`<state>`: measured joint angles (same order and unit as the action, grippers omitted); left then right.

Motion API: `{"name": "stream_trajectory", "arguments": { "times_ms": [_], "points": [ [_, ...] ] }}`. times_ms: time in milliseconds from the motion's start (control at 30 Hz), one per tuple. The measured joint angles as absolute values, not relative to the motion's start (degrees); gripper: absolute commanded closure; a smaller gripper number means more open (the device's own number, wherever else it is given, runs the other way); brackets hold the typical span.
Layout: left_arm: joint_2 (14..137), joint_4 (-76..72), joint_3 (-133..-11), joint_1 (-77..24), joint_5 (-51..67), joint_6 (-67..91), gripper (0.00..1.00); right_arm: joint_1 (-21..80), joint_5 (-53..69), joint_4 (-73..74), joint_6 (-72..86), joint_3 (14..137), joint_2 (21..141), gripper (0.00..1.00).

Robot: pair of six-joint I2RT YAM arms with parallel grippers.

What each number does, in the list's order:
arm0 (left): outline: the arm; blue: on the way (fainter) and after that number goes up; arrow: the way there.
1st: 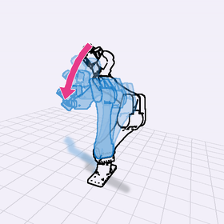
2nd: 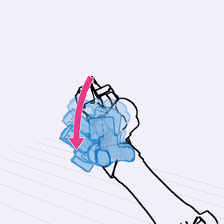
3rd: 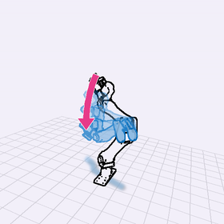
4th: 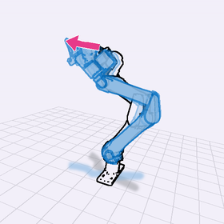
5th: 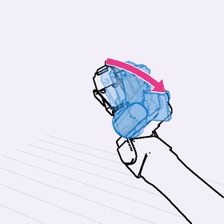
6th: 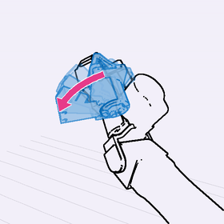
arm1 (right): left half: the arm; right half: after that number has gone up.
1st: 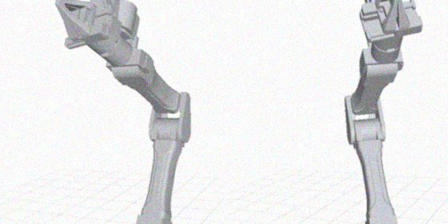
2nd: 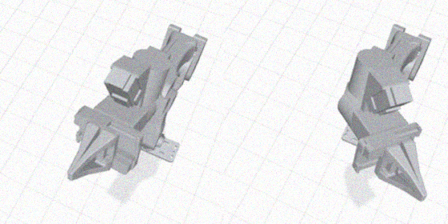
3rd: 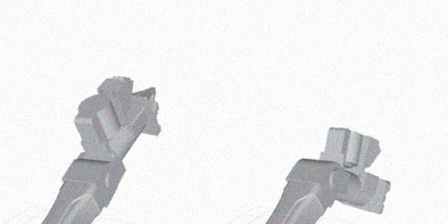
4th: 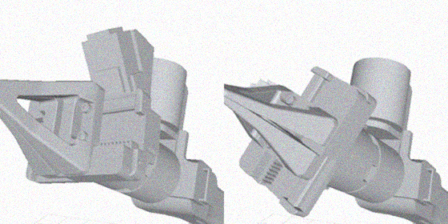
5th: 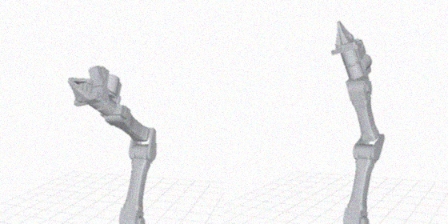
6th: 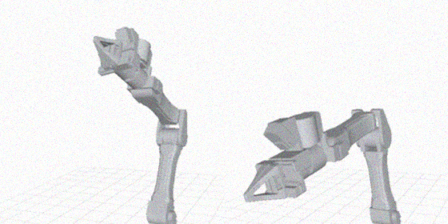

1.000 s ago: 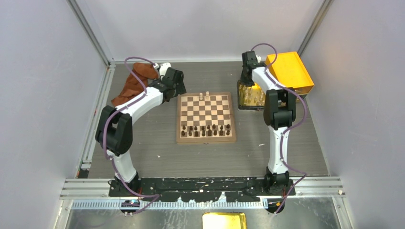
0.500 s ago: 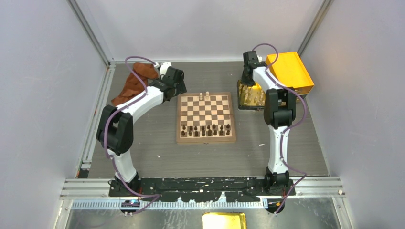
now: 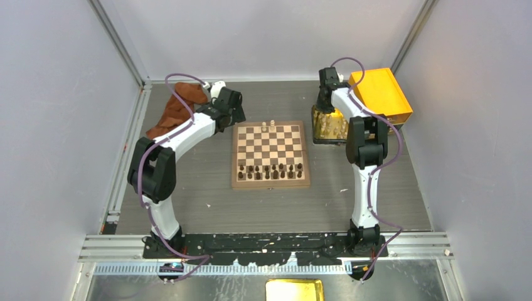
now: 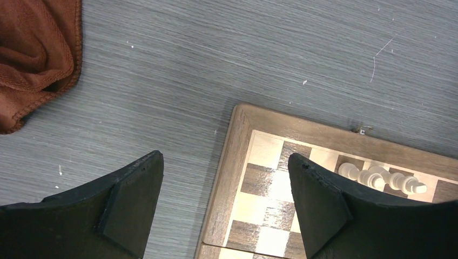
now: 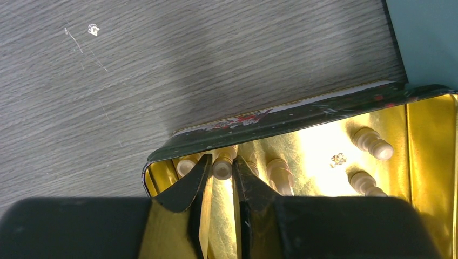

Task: Set up the chess pieces on the board
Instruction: Pick up the chess piece from the storage box.

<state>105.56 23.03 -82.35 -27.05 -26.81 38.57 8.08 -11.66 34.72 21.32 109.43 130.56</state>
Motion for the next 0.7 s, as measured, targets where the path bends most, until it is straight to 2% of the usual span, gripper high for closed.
{"name": "stream_trajectory", "arguments": {
  "times_ms": [167,700],
  "points": [
    [105.58,23.03,-82.35,-27.05,-26.83,38.59,0.14,8.01,-11.66,34.72,21.32,109.43,130.56,0.99],
    [105.58,23.03,-82.35,-27.05,-26.81,38.59,0.14,8.01,-11.66,34.70,21.30,109.43,130.54,0.99]
  ]
}}
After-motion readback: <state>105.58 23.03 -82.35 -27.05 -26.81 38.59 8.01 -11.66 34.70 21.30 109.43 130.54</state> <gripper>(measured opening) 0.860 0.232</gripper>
